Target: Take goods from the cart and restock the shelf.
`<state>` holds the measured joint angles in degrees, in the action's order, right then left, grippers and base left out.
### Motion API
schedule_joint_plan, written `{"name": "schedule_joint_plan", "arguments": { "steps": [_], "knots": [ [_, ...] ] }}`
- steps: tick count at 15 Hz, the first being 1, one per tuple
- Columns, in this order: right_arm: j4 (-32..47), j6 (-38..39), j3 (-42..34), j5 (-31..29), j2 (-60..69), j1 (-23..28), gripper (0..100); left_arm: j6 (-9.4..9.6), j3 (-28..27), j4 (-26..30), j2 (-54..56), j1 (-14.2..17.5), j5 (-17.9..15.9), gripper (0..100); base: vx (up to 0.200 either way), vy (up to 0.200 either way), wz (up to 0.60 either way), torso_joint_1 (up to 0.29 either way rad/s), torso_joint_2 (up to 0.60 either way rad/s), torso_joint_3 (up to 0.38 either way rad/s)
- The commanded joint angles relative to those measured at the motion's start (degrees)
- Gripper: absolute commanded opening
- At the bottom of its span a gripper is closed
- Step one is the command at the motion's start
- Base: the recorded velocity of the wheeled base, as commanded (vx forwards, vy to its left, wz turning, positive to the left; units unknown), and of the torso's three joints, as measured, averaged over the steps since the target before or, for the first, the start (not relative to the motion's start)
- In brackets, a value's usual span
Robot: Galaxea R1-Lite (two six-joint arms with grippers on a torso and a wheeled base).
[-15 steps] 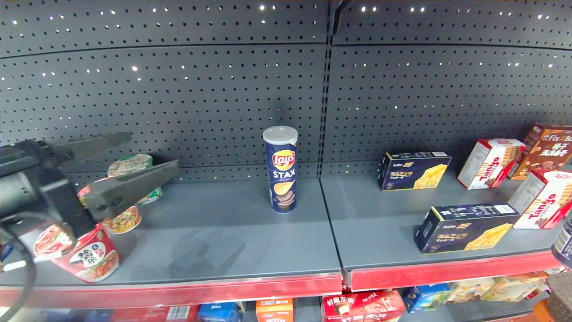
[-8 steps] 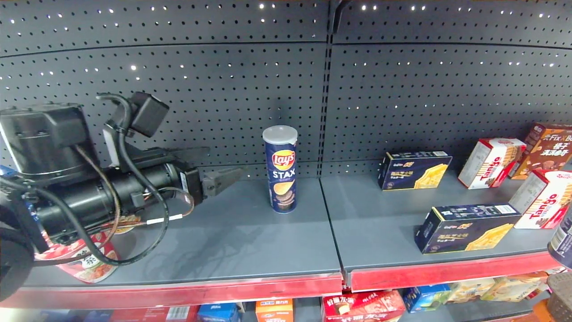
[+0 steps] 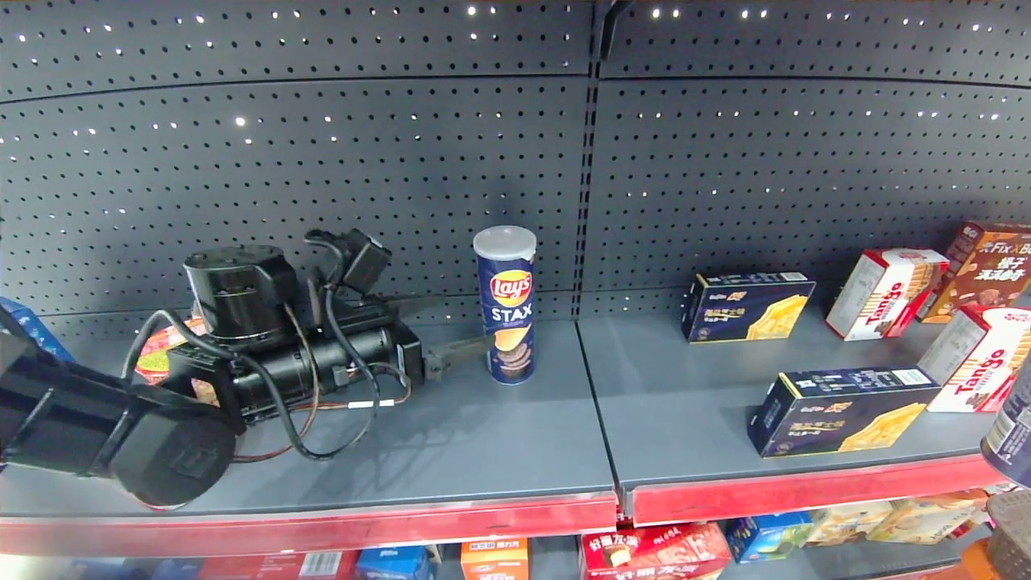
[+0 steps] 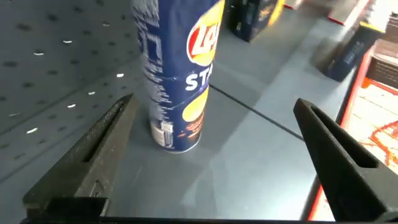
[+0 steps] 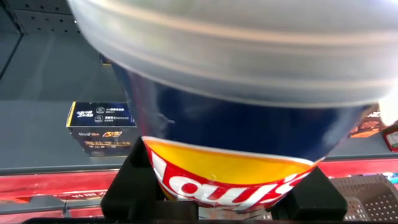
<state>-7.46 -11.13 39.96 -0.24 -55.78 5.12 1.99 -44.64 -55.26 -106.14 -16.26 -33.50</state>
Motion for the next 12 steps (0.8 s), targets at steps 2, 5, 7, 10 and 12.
{"name": "schedule_joint_plan", "arguments": {
  "steps": [2,5,7,10,12],
  "knots": [
    [0.1,0.0,-0.1,0.1,-0.2,-0.1,0,-0.05,-2.1,-1.6,-7.0,1.0,-1.7,100,0.0,0.0,0.0,0.0,0.0,0.0],
    [0.0,0.0,-0.1,0.2,-0.9,-0.3,0,-0.14,-7.2,-1.4,-9.4,1.3,-2.0,100,0.0,0.0,0.0,0.0,0.0,0.0],
    [0.0,0.0,0.0,0.4,-1.1,-0.3,0,-0.23,-9.4,-1.4,-10.3,1.7,-4.6,100,0.0,0.0,0.0,0.0,0.0,0.0],
    [0.0,0.0,-0.1,1.3,-1.0,-0.3,0,-0.23,-11.3,-1.1,-11.5,1.9,-5.3,100,0.0,0.0,0.0,0.0,0.0,0.0],
    [0.0,0.0,-0.1,1.4,-1.0,-0.3,0,-0.23,-12.6,-1.2,-12.4,2.1,-6.5,100,0.0,0.0,0.0,0.0,0.0,0.0]
  ]
}}
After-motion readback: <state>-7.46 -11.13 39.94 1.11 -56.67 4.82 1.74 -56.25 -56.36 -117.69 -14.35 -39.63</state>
